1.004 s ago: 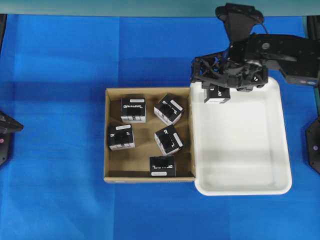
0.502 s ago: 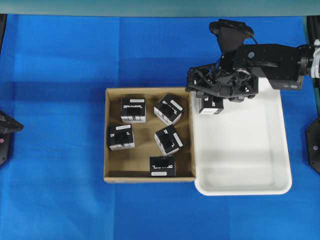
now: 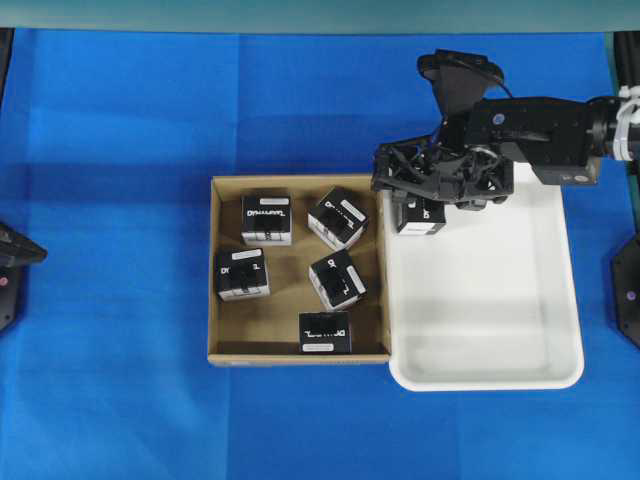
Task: Pick a box that is randomly placed inside the cardboard box.
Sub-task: 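Carry the servo box over the white tray and lower it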
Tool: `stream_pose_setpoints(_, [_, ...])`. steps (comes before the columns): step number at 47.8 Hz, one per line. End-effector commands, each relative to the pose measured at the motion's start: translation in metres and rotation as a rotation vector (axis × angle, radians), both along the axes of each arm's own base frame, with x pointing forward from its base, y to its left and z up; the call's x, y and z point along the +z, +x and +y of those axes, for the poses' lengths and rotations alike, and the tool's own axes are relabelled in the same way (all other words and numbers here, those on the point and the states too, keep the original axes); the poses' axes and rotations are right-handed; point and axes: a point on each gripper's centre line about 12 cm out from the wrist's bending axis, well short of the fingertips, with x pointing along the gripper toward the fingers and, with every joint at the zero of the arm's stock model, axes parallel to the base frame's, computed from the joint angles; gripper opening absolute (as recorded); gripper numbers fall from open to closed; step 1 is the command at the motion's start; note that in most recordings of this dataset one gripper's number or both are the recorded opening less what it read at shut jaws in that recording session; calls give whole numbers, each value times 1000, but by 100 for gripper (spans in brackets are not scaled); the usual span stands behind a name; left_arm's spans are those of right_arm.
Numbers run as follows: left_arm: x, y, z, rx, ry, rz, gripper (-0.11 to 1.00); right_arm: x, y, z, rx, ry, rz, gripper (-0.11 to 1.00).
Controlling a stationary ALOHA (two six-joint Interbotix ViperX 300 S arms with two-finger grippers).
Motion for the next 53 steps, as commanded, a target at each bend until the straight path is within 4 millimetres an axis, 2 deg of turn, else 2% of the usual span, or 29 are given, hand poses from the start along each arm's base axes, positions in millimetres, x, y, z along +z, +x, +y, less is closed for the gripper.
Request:
stream_pose_setpoints(1, [7,3,0,0,0,-15,-7,-1,1,1,1,5,-6,63])
stream_pose_setpoints(16, [10,1,0,-2,4,-22,-7,-2,1,2,5,8,-18,63])
stream_pose_setpoints(18, [9,1,0,-1,4,-19,-7,-1,2,1,5,5,-27,68])
stream_pose_setpoints(22, [8,2,0,-2,4,-14,-7,-1,4,1,9,-4,-43,89])
stream_pose_setpoints(26, [8,2,0,-1,5,-13,-7,-1,5,0,10,-6,-47,99])
stream_pose_setpoints(41, [8,2,0,-1,5,-13,-7,3,5,1,5,-1,-43,98])
stream_pose_setpoints(53, [10,1,0,-2,2,-22,-7,37,0,0,13,-17,-34,98])
